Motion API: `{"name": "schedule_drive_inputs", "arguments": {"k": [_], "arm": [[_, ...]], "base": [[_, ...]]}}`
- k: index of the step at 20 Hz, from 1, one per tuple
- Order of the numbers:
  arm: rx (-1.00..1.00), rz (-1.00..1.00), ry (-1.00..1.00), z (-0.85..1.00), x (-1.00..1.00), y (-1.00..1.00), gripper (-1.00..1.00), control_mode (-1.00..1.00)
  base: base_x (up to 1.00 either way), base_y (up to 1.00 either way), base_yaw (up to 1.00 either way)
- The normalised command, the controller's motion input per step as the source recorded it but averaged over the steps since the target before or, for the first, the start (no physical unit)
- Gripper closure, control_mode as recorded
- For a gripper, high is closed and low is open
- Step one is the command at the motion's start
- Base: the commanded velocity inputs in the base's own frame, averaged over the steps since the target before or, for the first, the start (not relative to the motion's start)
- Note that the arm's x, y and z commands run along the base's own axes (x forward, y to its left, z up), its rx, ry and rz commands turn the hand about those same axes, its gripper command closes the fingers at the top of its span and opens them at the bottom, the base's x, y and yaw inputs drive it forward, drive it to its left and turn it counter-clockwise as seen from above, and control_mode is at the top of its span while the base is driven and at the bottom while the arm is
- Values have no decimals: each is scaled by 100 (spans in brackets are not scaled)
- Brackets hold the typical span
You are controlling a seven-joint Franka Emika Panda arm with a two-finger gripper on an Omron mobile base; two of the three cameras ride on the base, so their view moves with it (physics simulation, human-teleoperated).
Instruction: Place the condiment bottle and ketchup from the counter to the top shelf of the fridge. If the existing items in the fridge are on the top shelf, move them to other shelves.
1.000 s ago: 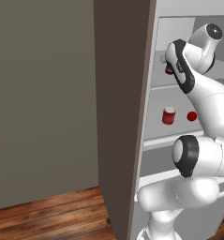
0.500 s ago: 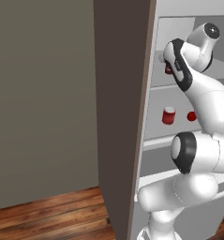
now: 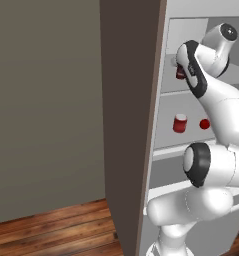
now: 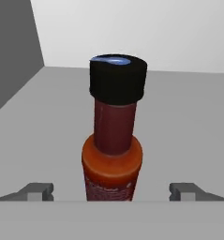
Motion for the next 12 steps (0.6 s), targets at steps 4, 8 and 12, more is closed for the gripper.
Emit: {"name": "schedule_drive_inputs", "arguments": {"k": [4,8,12], "arm": [[0,0,-20,0,-95,-2,-100,-100],[0,0,-28,0,-100,-4,-100,-100],[0,0,-26,0,-100,-7,-100,-100]], "base": [[0,0,0],[0,0,0],[0,0,0]]}}
